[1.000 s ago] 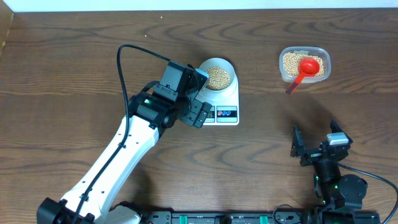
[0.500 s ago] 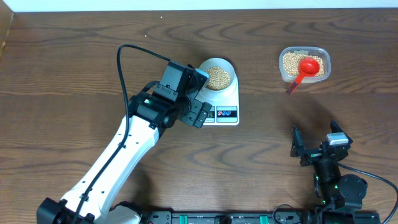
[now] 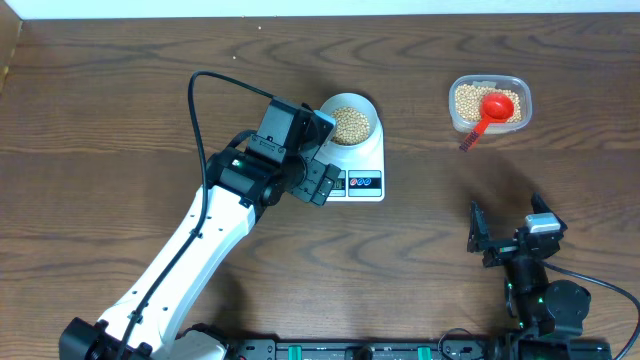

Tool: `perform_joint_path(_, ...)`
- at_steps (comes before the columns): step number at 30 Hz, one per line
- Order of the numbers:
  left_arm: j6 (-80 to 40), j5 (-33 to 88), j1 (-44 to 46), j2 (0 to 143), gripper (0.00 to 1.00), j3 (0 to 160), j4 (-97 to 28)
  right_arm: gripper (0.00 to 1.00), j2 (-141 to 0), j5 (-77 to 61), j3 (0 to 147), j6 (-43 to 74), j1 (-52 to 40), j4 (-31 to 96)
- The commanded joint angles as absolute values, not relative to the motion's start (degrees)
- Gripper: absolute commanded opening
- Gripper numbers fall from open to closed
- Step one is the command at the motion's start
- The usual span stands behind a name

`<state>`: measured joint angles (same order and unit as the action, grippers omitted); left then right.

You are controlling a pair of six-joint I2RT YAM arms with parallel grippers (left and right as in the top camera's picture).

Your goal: Scoop item into bowl and weigh 50g on scale

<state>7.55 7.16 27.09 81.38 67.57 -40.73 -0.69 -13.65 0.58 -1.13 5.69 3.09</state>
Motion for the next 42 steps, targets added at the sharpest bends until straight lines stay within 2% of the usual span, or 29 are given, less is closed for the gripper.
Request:
perform_joint_path(1, 7.9, 6.9, 26.9, 81.3, 0.91, 67.8, -40.9, 0.99, -0.3, -13.4, 0.3, -2.0, 5.2, 3.0)
perform_joint_path(20, 7.9, 4.7, 26.8, 77.6, 0.92, 67.8, -40.9, 0.99, -0.3, -13.4, 0.3, -2.0, 5.2, 3.0)
perform_joint_path(30, 7.6, 5.6, 20.8, 67.1, 0.92, 66.6, -38.6, 0.99, -0.3, -13.4, 0.3, -2.0, 5.2, 3.0)
perform_joint_path(38, 6.1, 9.1, 11.6, 49.4, 0.92, 49.8, -23.6, 0.99, -0.3, -13.5, 0.3, -2.0, 5.2, 3.0)
perform_joint_path(42, 6.2, 9.0, 8.3, 40.7, 0.92, 41.8, -20.1, 0.99, -0.3, -13.4, 0.3, -2.0, 5.2, 3.0)
